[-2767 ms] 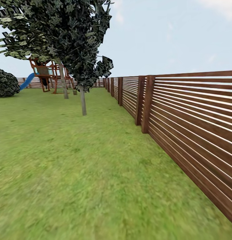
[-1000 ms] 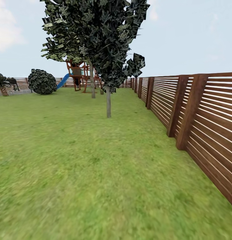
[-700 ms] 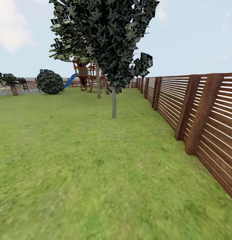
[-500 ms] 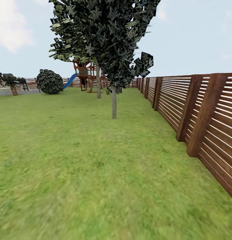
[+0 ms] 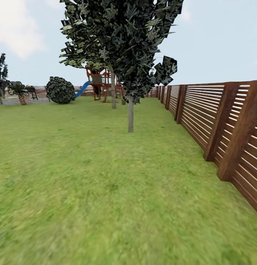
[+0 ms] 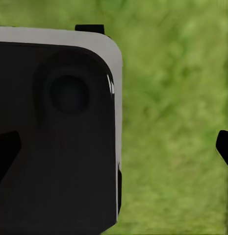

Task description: Take the three Easter eggs out of the wicker basket on the lawn in the garden, then place them on the lawn next to a single tree (choose any tree) so that all three eggs are next to the same tree and none are left in the basket.

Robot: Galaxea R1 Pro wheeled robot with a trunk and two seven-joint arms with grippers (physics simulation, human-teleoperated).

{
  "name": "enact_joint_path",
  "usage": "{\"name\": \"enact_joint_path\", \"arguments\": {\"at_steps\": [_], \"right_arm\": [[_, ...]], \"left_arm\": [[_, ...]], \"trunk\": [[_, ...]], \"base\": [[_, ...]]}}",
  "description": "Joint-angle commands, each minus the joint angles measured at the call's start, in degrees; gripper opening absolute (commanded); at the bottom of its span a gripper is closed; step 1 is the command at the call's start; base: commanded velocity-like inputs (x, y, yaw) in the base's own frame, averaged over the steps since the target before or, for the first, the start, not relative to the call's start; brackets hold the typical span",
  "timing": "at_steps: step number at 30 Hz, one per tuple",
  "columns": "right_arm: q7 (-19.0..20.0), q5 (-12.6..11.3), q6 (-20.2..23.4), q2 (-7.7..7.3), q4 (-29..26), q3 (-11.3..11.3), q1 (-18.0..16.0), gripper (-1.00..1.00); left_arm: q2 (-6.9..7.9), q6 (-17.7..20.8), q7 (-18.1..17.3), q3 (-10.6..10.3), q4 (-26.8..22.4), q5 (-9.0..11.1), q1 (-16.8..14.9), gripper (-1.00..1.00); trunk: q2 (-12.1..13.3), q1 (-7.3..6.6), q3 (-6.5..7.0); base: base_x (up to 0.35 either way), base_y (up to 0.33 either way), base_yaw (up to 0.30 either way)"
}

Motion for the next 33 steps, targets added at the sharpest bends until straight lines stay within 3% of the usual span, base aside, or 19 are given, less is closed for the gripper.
{"name": "enact_joint_path", "arguments": {"at_steps": [1,24,33], "right_arm": [[0.0,0.0,0.0,-0.01,0.0,0.0,0.0,1.00],[-0.1,0.2,0.0,0.00,0.0,0.1,0.0,1.00],[-0.1,0.3,0.1,-0.03,0.0,0.2,0.0,1.00]], "left_arm": [[0.01,0.0,0.0,0.0,-0.1,0.0,0.0,1.00],[0.01,0.0,0.0,0.0,-0.1,0.0,0.0,1.00],[0.01,0.0,0.0,0.0,-0.1,0.0,0.0,1.00]], "trunk": [[0.0,0.03,-0.04],[0.0,0.03,-0.04],[0.0,0.03,-0.04]], "base": [[0.330,0.000,0.244],[0.330,0.000,0.247],[0.330,0.000,0.038]]}}
